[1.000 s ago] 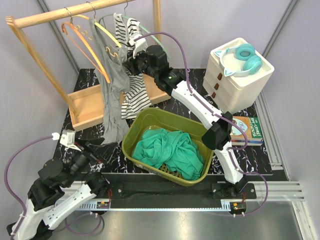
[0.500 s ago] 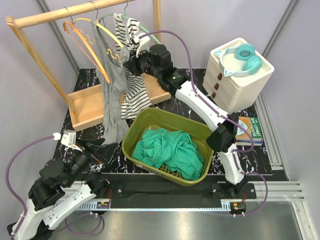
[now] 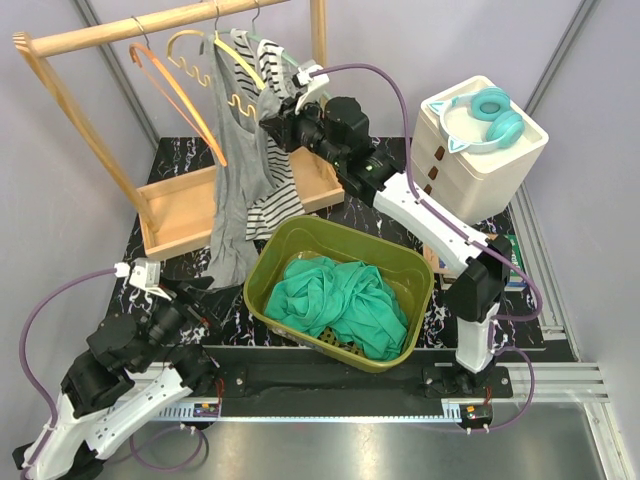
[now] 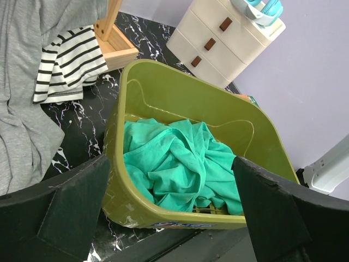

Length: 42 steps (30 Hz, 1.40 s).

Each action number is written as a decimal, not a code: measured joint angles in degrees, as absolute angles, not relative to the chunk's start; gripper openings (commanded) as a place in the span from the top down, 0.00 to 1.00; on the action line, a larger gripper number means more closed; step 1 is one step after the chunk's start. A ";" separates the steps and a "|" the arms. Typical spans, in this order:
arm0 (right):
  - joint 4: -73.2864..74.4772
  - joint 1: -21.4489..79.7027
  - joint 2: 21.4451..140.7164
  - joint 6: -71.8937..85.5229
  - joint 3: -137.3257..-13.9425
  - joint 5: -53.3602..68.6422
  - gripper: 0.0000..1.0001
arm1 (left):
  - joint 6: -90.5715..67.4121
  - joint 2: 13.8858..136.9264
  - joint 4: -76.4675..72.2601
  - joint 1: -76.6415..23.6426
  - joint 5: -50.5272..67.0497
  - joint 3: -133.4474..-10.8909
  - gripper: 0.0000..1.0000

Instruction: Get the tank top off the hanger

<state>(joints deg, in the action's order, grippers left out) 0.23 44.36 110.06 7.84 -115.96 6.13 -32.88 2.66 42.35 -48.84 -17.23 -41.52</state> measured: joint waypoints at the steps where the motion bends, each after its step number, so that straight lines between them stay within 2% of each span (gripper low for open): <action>1: 0.10 44.36 109.75 7.88 -115.48 6.13 1.00 | -32.88 2.83 42.33 -48.84 -17.23 -41.50 0.02; 9: -3.14 44.36 105.01 8.21 -108.88 6.33 1.00 | -32.91 3.49 42.33 -48.84 -17.23 -41.12 0.02; 21: 1.48 44.49 103.59 8.03 -112.25 7.22 1.00 | -33.01 3.95 42.33 -48.84 -17.23 -41.10 0.02; 35: 0.97 44.53 74.98 13.98 -80.88 10.35 1.00 | -33.01 8.62 40.99 -48.84 -16.21 -42.41 0.06; 42: 0.27 44.62 64.97 17.87 -69.58 15.84 1.00 | -30.04 22.44 37.76 -48.84 -15.18 -56.05 0.05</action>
<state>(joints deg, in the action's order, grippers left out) 0.27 44.62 64.97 17.87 -69.58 15.84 -30.04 22.44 37.76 -48.84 -15.18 -56.05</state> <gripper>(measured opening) 0.195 0.947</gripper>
